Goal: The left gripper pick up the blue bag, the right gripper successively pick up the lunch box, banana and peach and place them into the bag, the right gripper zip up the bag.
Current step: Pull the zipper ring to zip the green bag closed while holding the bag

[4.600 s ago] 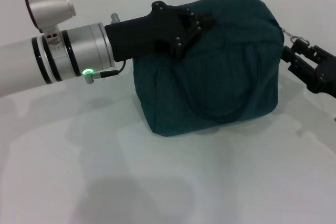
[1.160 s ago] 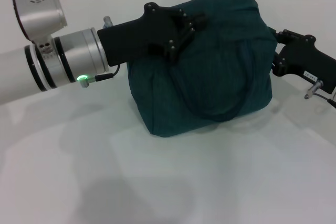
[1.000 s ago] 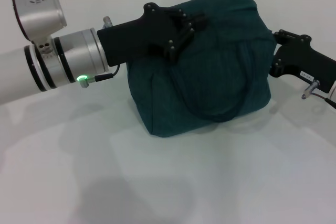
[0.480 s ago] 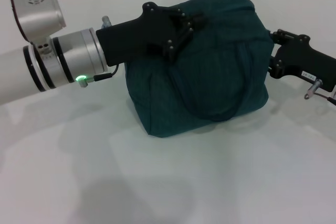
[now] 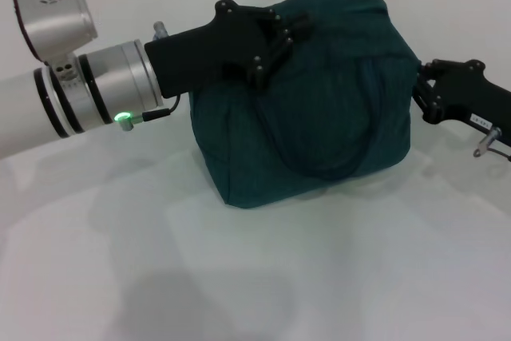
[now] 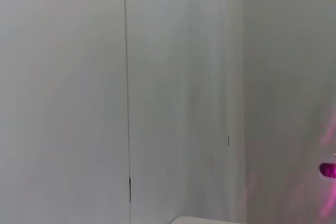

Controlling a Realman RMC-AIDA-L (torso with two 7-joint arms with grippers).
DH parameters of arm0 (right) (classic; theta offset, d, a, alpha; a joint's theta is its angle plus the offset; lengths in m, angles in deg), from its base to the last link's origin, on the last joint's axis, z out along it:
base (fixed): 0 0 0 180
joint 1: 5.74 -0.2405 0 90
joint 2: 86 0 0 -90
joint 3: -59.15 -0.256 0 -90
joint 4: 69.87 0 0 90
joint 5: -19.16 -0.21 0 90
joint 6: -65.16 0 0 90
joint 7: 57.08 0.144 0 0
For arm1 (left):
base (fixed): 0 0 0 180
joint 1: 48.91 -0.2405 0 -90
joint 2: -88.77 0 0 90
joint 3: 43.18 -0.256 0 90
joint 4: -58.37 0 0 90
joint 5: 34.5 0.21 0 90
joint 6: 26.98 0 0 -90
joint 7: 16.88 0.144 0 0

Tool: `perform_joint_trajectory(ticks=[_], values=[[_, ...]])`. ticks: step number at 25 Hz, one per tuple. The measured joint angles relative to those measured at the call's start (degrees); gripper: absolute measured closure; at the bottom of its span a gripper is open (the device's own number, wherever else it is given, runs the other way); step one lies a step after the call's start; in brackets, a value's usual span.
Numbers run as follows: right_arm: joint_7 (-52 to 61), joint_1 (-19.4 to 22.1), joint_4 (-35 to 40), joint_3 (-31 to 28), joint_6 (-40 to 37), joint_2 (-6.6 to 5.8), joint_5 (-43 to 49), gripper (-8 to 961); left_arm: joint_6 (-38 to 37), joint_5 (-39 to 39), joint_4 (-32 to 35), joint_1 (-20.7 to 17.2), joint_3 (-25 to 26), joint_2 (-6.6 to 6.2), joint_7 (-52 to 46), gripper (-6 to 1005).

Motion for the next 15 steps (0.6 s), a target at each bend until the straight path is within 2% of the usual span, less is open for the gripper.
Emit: perform_joint_trajectory(ticks=[4, 15], values=[[-0.11, 0.21, -0.83, -0.02, 0.09, -0.34, 0.04, 923, 0.0, -0.12, 0.0, 0.0, 0.0, 0.0, 0.0, 964], [-0.65, 1.78, -1.55, -1.52, 0.27, -0.28, -0.19, 934, 0.14, -0.34, -0.08, 0.12, 0.0, 0.0, 0.0, 961]])
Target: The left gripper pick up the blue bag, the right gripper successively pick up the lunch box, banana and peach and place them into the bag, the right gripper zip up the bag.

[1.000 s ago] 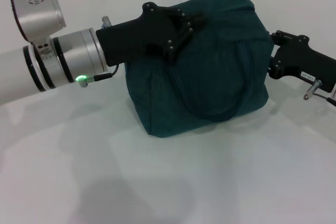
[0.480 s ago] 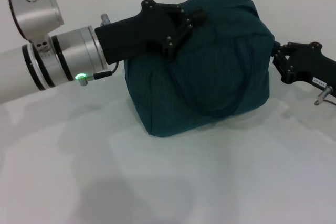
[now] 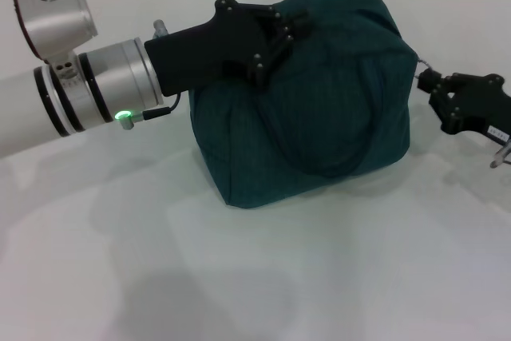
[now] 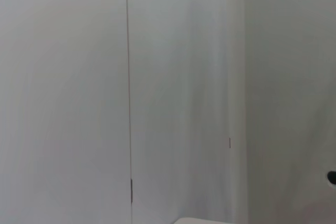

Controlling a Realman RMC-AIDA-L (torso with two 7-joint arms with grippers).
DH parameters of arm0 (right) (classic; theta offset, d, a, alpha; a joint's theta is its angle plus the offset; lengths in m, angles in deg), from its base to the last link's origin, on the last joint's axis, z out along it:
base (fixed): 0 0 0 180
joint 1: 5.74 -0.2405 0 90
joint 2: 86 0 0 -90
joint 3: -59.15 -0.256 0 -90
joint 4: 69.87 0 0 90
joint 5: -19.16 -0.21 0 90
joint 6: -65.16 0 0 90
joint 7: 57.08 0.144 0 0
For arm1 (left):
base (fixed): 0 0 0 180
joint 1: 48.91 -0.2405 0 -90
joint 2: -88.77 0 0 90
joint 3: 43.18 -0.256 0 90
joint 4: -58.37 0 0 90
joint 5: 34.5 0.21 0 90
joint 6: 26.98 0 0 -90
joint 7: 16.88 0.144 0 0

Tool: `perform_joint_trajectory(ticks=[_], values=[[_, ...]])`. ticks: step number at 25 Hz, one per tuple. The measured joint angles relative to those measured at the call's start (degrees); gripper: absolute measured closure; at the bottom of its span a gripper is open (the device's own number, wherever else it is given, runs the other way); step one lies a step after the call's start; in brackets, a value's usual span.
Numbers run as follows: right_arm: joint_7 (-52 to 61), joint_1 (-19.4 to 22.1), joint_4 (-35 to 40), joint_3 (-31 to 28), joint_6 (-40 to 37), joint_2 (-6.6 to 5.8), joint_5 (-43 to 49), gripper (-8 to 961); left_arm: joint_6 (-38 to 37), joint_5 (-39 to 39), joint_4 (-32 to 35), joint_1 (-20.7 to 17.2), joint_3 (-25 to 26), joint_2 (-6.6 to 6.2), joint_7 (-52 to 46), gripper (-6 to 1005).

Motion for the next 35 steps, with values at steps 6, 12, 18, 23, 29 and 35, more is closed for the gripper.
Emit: perform_joint_trajectory(ticks=[6, 12, 18, 23, 29, 35], values=[[0.42, 1.59, 0.46, -3.86, -0.22, 0.61, 0.06, 932, -0.02, -1.65, -0.93, -0.12, 0.0, 0.11, 0.04, 959], [1.98, 1.95, 0.56, -4.14, -0.89, 0.45, 0.84, 817, -0.44, -6.21, -4.0, -0.32, -0.28, 0.17, 1.0, 958], [3.17, 2.76, 0.73, -5.34, -10.25, -0.37, 0.65, 599, -4.16, -12.7, -6.94, -1.63, -1.32, -0.03, 2.55, 956], [8.39, 2.25, 3.43, -5.38, -24.43, -1.96, 6.25, 547, -12.48, -13.07, -7.25, -4.13, -1.33, -0.09, 7.72, 757], [17.19, 2.46, 14.43, -5.81, -29.76, -3.15, 19.18, 526, -20.31, -13.06, -9.49, -8.29, -1.43, -0.09, 13.9, 452], [19.21, 1.89, 16.93, -6.12, -29.27, -2.55, 22.95, 508, -20.88, -12.96, -9.7, -11.93, -1.28, -0.19, 14.91, 383]])
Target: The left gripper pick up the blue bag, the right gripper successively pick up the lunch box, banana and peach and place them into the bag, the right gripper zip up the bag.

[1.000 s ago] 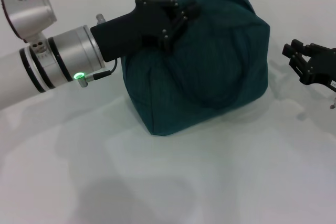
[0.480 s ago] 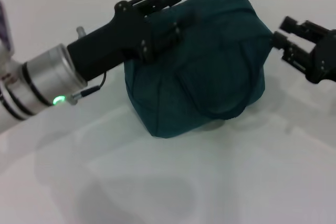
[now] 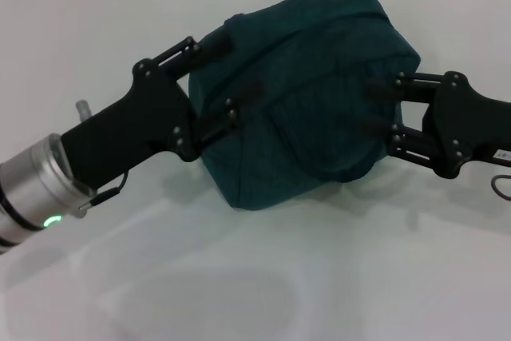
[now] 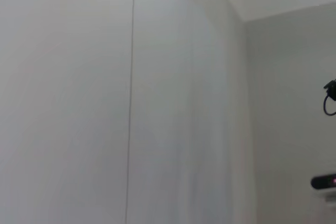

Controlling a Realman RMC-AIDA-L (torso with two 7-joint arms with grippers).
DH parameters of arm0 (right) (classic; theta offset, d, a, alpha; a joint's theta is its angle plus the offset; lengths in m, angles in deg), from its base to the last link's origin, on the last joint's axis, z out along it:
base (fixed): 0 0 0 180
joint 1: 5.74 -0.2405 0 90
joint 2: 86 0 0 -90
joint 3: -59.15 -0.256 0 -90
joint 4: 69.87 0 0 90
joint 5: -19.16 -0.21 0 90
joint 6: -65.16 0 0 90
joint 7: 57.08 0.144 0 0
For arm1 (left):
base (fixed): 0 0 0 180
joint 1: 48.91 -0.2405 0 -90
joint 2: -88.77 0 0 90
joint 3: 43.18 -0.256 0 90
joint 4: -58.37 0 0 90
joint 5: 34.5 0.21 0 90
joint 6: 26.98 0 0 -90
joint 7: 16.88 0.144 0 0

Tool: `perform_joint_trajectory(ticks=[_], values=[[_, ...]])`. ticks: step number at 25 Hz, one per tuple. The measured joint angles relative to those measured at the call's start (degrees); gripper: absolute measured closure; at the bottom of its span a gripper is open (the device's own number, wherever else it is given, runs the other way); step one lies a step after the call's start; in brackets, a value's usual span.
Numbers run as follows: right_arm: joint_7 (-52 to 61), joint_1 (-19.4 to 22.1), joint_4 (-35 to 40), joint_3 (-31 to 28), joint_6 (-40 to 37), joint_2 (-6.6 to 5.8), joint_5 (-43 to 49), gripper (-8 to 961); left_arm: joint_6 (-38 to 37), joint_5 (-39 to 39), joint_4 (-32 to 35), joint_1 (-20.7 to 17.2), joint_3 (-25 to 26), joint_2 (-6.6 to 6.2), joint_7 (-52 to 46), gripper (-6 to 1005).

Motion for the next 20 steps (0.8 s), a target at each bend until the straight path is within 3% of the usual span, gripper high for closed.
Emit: perform_joint_trajectory(ticks=[8, 14, 20], values=[[0.14, -0.11, -0.01, -2.62, 0.72, 0.75, 0.65, 476, -0.14, 3.87, -0.38, -0.56, -0.16, -0.33, 2.5, 373], [-0.1, 0.29, 0.07, -2.98, 0.97, 1.14, 1.32, 301, -0.26, 5.42, 0.11, -0.63, 0.1, -0.65, 3.31, 366], [-0.1, 0.42, -0.51, -3.04, 0.99, 1.41, 1.35, 299, -0.64, 5.64, 0.1, -0.64, -0.09, -0.85, 3.69, 365]])
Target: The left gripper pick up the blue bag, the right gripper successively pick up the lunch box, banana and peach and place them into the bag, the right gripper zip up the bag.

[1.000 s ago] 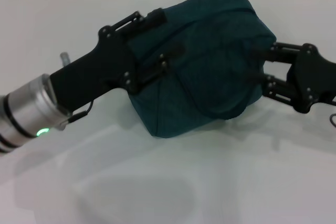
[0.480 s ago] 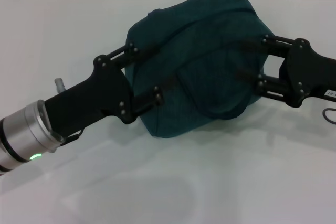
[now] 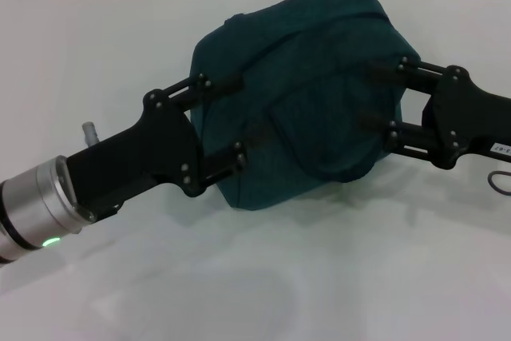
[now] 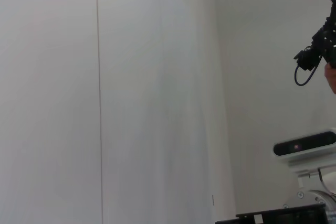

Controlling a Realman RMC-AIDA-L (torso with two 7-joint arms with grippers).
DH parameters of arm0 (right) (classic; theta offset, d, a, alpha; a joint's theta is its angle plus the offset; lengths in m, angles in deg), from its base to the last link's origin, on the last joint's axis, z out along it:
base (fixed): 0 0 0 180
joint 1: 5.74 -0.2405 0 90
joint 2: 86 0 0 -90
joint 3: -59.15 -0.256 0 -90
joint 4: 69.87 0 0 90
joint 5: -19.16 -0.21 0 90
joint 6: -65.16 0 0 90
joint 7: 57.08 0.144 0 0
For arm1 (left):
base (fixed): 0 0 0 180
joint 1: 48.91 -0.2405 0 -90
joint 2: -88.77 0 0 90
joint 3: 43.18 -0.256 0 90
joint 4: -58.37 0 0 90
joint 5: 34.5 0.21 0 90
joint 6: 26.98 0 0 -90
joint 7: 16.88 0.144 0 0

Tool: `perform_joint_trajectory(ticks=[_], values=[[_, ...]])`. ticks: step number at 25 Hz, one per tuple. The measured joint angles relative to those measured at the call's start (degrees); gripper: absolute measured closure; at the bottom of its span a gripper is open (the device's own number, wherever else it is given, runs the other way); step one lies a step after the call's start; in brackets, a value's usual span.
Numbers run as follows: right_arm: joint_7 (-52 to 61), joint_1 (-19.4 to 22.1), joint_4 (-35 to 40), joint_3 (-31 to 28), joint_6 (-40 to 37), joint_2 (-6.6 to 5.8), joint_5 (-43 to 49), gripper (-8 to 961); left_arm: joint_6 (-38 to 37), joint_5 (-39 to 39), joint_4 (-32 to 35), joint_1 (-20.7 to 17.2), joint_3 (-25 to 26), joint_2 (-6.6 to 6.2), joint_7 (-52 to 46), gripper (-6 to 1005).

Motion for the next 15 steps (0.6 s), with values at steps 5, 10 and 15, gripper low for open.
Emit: perform_joint_trajectory(ticks=[5, 10, 15], values=[[-0.47, 0.42, 0.04, -0.42, 0.53, 0.57, 0.01, 297, 0.0, 0.14, -0.02, 0.0, -0.03, -0.03, -0.02, 333], [-0.55, 0.5, -0.05, -0.46, 0.65, 0.63, 0.08, 297, 0.0, 0.18, -0.3, -0.05, 0.33, 0.21, 0.2, 174], [-0.56, 0.51, 0.22, -0.46, 0.82, 0.52, 2.5, 298, 0.53, 0.29, -0.55, -0.23, 0.48, 0.34, 1.64, 111]])
